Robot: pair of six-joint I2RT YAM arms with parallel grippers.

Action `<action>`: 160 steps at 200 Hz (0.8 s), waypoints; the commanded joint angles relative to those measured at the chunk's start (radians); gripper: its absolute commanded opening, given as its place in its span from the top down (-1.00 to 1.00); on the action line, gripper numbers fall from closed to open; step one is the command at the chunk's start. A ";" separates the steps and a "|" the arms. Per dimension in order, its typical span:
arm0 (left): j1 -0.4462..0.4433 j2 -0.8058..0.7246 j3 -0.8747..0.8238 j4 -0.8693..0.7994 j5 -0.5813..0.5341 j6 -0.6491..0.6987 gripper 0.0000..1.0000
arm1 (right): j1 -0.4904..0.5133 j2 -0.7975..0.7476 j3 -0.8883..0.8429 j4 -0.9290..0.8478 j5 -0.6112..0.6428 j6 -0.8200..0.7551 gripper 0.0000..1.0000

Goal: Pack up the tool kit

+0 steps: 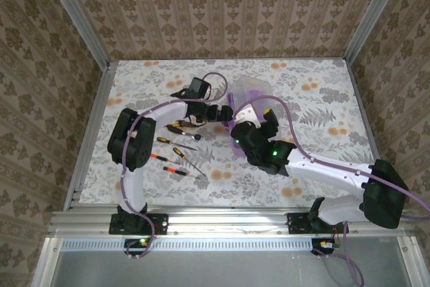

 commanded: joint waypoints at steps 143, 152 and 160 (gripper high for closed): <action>-0.006 0.039 0.002 0.008 0.007 0.002 -1.00 | 0.096 -0.194 -0.213 0.171 -0.186 -0.226 -1.00; -0.006 0.039 0.002 0.007 0.008 0.002 -1.00 | 0.111 -0.194 -0.241 0.211 -0.156 -0.249 -1.00; -0.006 0.039 0.003 0.008 0.008 0.001 -1.00 | 0.126 -0.192 -0.273 0.264 -0.137 -0.287 -1.00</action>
